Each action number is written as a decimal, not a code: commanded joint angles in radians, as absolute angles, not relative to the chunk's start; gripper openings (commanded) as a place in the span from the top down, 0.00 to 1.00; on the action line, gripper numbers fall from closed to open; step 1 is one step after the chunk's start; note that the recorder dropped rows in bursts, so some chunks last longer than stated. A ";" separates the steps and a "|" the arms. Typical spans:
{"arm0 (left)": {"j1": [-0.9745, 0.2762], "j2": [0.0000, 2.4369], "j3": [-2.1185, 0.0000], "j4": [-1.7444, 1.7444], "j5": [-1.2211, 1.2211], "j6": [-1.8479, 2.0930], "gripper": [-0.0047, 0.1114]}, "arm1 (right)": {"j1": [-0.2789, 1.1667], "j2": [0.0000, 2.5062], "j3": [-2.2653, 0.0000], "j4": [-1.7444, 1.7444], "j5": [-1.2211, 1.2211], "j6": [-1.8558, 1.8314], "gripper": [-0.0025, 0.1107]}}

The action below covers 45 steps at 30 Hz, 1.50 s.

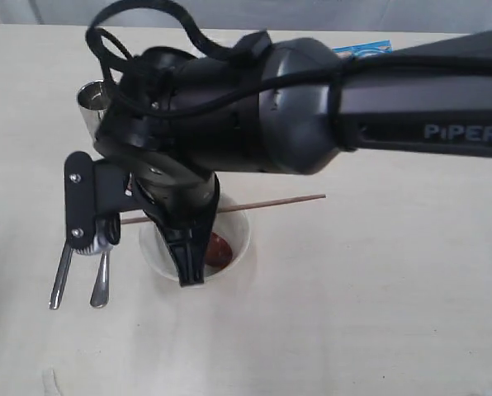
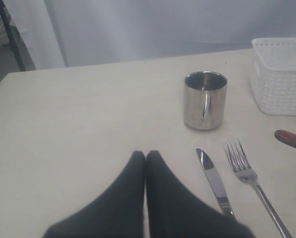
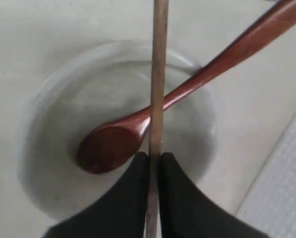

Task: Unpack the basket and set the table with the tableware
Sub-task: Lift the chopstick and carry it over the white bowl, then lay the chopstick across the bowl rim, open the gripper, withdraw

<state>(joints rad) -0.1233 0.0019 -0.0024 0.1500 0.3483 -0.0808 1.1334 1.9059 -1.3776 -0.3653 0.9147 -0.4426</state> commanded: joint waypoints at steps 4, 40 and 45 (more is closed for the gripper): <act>-0.128 0.000 0.000 0.153 0.348 -0.083 0.96 | 1.139 1.969 -1.598 -0.279 1.057 -0.406 0.98; -0.128 0.000 0.000 0.153 0.348 -0.083 0.96 | 1.083 2.090 -1.649 -0.177 1.081 -0.403 0.98; -0.128 0.000 0.000 0.149 0.348 -0.083 0.96 | 1.083 2.114 -1.649 -0.170 1.085 -0.404 0.98</act>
